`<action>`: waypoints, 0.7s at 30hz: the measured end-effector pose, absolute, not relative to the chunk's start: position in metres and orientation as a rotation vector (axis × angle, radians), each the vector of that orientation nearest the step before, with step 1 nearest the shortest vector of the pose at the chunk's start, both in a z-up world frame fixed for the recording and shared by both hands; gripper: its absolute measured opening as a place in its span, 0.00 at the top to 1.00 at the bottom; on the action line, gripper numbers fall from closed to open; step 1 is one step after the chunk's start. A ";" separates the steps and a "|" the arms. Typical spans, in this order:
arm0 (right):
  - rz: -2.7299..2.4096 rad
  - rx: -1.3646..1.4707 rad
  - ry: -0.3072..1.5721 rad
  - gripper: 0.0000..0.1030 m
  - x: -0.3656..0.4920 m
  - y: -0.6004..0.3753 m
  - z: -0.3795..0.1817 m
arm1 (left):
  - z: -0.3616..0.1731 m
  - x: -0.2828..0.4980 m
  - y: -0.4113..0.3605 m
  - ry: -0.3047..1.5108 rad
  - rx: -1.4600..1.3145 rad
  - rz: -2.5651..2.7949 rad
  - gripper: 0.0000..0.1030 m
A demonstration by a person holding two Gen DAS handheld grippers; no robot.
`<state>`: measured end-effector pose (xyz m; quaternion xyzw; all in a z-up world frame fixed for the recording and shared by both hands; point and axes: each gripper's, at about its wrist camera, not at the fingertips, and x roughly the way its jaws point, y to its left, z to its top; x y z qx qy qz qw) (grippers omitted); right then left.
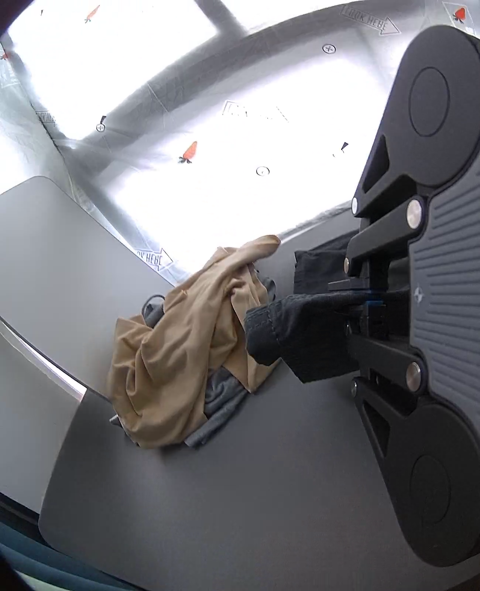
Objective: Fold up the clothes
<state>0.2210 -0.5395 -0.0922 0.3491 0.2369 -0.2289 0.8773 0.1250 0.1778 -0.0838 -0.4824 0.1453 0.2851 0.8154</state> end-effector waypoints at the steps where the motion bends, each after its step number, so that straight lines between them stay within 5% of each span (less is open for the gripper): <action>1: -0.475 0.743 0.470 0.84 0.225 -0.540 -0.084 | -0.077 0.135 0.180 0.292 -1.034 0.599 0.98; 11: -0.526 0.876 0.410 0.84 0.316 -0.544 -0.074 | -0.080 0.270 0.205 0.261 -1.143 0.538 0.98; 21: -0.594 0.754 0.569 0.82 0.479 -0.537 -0.107 | -0.134 0.469 0.224 0.467 -1.014 0.553 0.98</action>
